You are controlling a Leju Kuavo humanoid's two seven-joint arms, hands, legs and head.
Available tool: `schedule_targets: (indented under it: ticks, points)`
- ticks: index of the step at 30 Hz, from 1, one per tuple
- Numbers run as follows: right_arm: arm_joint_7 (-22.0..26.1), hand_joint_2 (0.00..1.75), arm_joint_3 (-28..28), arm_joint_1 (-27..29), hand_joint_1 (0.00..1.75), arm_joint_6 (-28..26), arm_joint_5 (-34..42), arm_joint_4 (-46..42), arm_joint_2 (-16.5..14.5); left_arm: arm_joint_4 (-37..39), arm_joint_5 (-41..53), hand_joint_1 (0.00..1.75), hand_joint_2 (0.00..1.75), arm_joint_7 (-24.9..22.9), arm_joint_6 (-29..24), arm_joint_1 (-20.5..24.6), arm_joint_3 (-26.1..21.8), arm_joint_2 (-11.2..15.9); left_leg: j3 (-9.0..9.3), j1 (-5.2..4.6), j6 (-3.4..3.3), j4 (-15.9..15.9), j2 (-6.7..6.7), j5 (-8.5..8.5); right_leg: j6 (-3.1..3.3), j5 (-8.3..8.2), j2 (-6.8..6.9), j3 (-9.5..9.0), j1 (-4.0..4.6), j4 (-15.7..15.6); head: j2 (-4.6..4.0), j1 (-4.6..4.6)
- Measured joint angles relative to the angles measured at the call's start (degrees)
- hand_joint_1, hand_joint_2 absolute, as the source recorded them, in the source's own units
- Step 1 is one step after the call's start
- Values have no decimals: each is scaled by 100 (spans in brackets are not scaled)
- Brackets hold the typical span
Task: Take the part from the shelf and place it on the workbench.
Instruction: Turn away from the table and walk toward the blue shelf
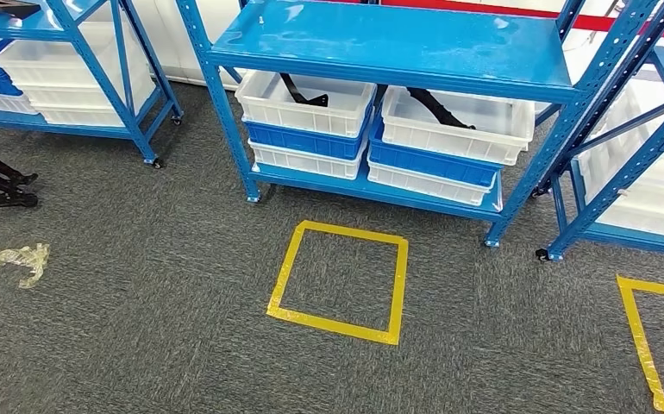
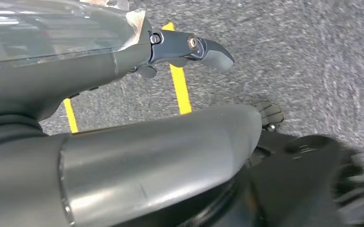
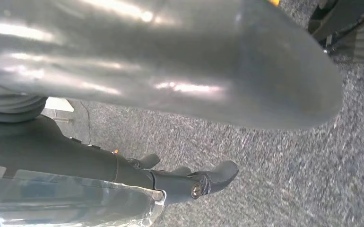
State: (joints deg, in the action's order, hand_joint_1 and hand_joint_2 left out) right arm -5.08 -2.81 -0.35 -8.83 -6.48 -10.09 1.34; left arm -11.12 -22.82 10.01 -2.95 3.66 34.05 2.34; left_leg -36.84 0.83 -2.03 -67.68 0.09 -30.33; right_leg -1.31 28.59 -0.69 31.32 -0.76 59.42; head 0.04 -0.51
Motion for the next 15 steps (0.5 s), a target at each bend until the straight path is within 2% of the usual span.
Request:
schedule_targets:
  ticks: [1,2,3,5,7,8,10,11,12,13,14,15]
  points:
    - [-3,0,1,-5,0,-4,-2,-1,-5,3,0,0,0,-1,0,2,-1,3,154,-51,-92,348,-7,164,5,12,-8,-14,40,2,0,4]
    - [-4,0,2,-10,0,-10,-3,-1,-10,5,-1,0,0,-1,0,7,-1,4,269,-94,-148,604,-4,259,5,21,-13,-20,57,1,0,6]
    - [-6,0,2,-15,0,-14,-5,-1,-13,8,-2,0,0,-2,0,12,-2,4,323,-126,-176,734,7,286,-2,29,-15,-21,67,-3,0,9]
    - [-10,0,4,-23,0,-19,-10,-1,-9,10,-5,0,0,-5,0,14,-2,-1,350,-148,-161,815,34,286,-34,39,-11,-20,70,-31,0,4]
    - [-13,0,6,-24,0,-19,-17,-1,-1,10,-7,0,0,-7,1,10,-2,-13,423,-123,-150,935,42,335,-67,98,4,17,71,62,0,5]
    - [-14,0,7,-25,0,-20,-19,-1,3,10,-7,0,0,-7,1,11,-2,-19,462,-105,-149,989,47,357,-70,191,11,104,74,248,0,16]
    - [-15,0,8,-24,0,-20,-21,-1,12,10,-7,0,0,-8,-1,15,-3,-28,491,-96,-166,1021,60,356,-60,481,16,465,61,947,0,32]
    - [-17,0,9,-23,0,-21,-21,-1,15,10,-7,0,0,-12,-2,16,-4,-33,495,-97,-170,1020,63,345,-74,591,17,663,52,1296,0,37]
    - [-19,0,10,-19,0,-22,-21,-1,20,10,-7,0,0,-19,-2,15,-4,-39,506,-98,-169,1019,64,330,-111,623,18,794,39,1503,0,39]
    - [-21,0,11,-13,0,-23,-21,-1,22,10,-7,0,0,-29,-2,14,-4,-45,523,-94,-162,1017,59,314,-167,559,20,816,25,1490,0,42]
    - [-23,0,12,-8,0,-25,-21,-1,26,10,-7,0,0,-41,-2,14,-4,-52,552,-89,-147,1014,54,291,-239,404,26,716,8,1236,0,47]
    - [-25,0,13,-4,0,-25,-21,-1,30,10,-7,0,0,-49,-1,13,-4,-57,583,-84,-126,1007,50,263,-307,213,41,542,-10,843,0,51]
